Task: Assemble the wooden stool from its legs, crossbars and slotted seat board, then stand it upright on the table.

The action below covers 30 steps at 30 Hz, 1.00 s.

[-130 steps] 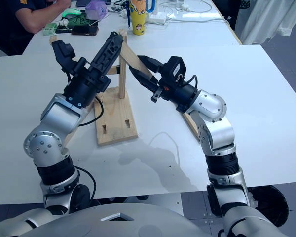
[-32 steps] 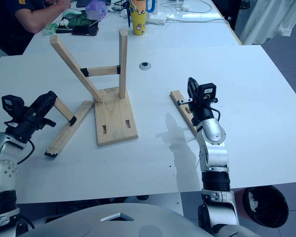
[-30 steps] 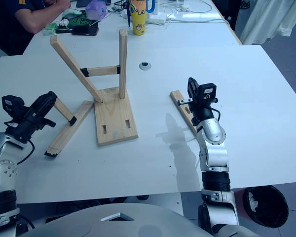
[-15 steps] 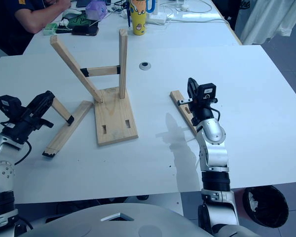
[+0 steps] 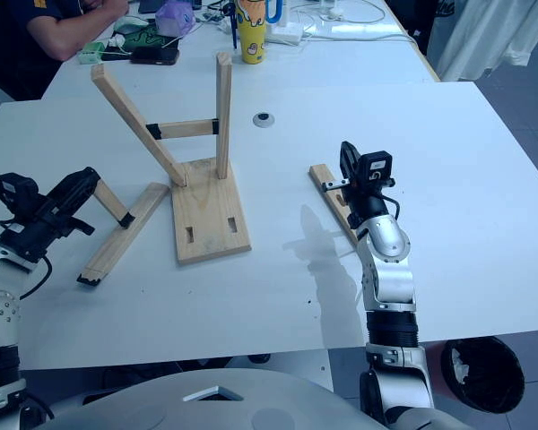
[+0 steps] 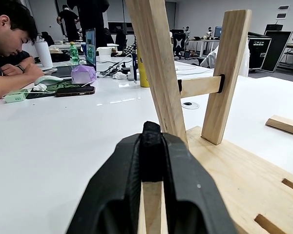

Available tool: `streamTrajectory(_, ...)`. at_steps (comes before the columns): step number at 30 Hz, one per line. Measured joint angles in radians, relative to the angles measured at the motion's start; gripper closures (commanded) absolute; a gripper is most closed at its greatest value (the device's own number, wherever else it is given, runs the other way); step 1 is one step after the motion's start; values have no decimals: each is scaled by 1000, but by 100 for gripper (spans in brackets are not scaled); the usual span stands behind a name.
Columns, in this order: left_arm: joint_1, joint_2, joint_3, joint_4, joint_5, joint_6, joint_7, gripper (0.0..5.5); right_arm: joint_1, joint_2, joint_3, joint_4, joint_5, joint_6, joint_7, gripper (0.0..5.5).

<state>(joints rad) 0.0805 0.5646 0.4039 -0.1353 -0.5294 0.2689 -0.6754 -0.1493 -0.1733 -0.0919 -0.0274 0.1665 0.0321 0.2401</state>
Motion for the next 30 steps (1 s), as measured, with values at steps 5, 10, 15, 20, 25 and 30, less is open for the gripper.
streamTrajectory(5,-14,0,-10,23,16,-19,-10,505,0,0,0,0,0,1,2,550)
streamTrajectory(10,-22,-1,-30,42,32,-44,-15,505,-3,0,-2,2,1,6,6,550)
streamTrajectory(15,-21,-12,-48,40,32,-62,-15,505,-13,-1,-7,4,7,15,9,550)
streamTrajectory(20,56,-42,-36,17,31,-121,-10,505,-23,-1,-15,11,14,19,9,550)
streamTrajectory(25,142,-52,-41,16,39,-226,-10,505,-24,-1,-17,17,20,24,9,550)
streamTrajectory(30,152,-48,-60,11,45,-253,10,505,-24,-1,-18,16,23,28,9,550)
